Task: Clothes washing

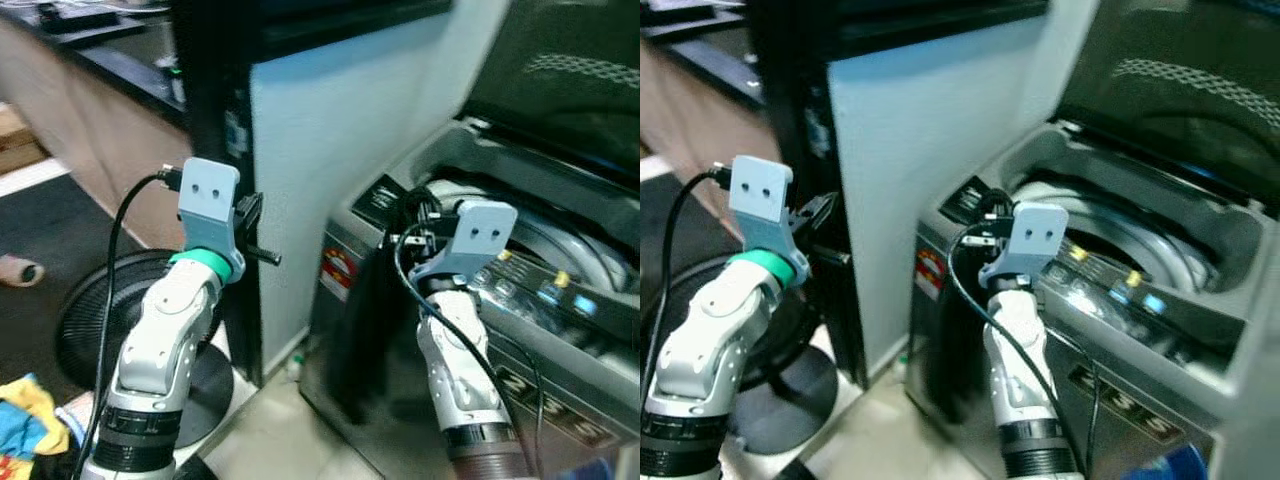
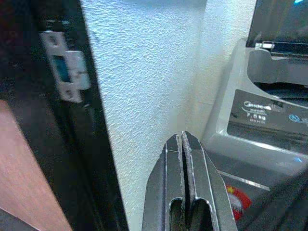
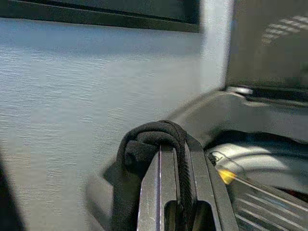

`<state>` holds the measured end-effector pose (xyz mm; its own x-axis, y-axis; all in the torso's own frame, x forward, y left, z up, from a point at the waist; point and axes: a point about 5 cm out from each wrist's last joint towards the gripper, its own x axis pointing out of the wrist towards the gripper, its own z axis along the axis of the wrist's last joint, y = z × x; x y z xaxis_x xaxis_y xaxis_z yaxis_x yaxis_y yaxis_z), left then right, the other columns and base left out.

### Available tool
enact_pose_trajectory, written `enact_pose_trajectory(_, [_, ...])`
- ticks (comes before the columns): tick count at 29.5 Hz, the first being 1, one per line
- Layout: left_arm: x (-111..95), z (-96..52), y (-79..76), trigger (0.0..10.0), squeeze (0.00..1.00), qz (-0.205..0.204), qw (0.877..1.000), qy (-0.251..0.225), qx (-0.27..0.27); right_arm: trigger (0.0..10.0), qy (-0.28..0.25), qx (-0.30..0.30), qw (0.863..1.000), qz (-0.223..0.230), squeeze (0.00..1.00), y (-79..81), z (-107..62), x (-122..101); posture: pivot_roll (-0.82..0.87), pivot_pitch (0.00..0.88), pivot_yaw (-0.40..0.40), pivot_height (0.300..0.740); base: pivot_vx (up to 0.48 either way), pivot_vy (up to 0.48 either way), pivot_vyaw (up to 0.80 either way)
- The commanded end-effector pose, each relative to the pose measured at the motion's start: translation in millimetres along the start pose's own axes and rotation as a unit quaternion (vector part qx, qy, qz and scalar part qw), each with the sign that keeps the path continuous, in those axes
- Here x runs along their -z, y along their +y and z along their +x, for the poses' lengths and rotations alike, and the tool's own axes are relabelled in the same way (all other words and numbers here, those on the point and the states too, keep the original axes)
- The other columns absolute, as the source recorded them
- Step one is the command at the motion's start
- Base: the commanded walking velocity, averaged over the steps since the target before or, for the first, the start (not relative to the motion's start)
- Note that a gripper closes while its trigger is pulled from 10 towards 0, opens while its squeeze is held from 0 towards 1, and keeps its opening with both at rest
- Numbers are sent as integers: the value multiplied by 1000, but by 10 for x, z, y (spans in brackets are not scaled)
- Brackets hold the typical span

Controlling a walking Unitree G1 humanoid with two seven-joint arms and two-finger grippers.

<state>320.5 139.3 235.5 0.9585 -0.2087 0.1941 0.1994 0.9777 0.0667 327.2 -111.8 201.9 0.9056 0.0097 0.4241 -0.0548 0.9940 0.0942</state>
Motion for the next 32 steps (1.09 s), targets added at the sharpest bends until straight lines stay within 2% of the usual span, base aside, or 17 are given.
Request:
enact_pose_trajectory(1, [7,6,-46,10000,0,-1,1000,3,8,10000,-9,12,1000,1,0,-55,11,-42,151,0,18,740,0,0,-800])
enact_pose_trajectory(12, [-47,12,-29,10000,0,-1,1000,-11,-2,10000,-23,9,1000,8,0,-34,63,-124,156,0,16,740,0,0,-800])
enact_pose_trajectory(32, [-60,16,-52,10000,0,8,1000,-14,-4,10000,-25,9,1000,10,0,-30,70,-143,155,0,13,740,0,0,-800])
